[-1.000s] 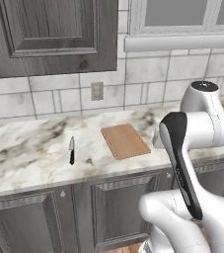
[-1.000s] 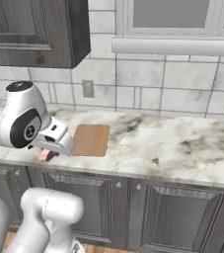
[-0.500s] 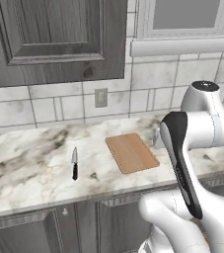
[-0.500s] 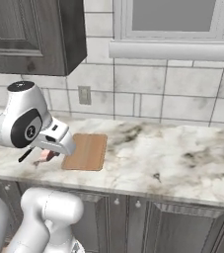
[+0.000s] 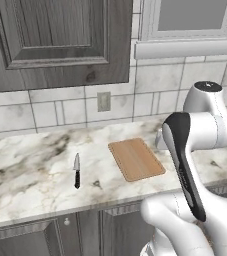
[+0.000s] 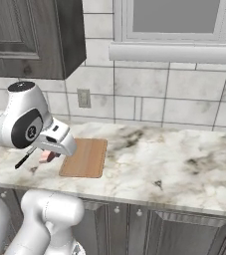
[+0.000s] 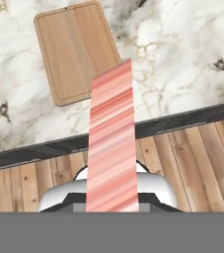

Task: Retrieve the steak from the fridge and place it on the cutting board.

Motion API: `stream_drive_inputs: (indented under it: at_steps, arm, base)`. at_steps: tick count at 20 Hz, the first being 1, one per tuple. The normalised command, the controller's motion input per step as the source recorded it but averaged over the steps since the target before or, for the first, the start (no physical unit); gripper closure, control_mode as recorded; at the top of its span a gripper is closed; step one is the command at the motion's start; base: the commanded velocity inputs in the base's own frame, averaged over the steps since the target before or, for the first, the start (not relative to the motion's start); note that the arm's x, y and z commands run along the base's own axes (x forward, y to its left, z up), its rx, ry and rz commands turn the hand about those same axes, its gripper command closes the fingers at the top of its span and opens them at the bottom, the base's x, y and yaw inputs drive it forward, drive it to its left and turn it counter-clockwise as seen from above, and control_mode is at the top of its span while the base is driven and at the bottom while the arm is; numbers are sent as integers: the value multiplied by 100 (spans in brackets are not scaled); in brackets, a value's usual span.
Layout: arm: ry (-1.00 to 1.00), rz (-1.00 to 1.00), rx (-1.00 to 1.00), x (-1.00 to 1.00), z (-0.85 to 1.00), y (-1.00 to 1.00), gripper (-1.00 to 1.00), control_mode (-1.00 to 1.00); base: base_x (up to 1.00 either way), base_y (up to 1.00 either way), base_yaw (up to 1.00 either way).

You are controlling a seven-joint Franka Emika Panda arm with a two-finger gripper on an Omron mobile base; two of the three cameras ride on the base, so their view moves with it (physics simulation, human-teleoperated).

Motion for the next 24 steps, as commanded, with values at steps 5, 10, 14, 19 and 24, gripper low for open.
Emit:
stream_drive_inputs:
  at_steps: [5,10,14,19,24]
  arm:
    - [0,0,0,0,0,0,100,100]
    - [0,0,0,0,0,0,100,100]
    - [0,2,0,16,0,0,100,-100]
    - [2,19,0,94,-20,0,100,-100]
    - [19,20,0,100,-65,0,100,-100]
  base:
    - [34,22,0]
    - [13,11,0]
    - [0,0,0]
    - [0,0,0]
    - [0,0,0]
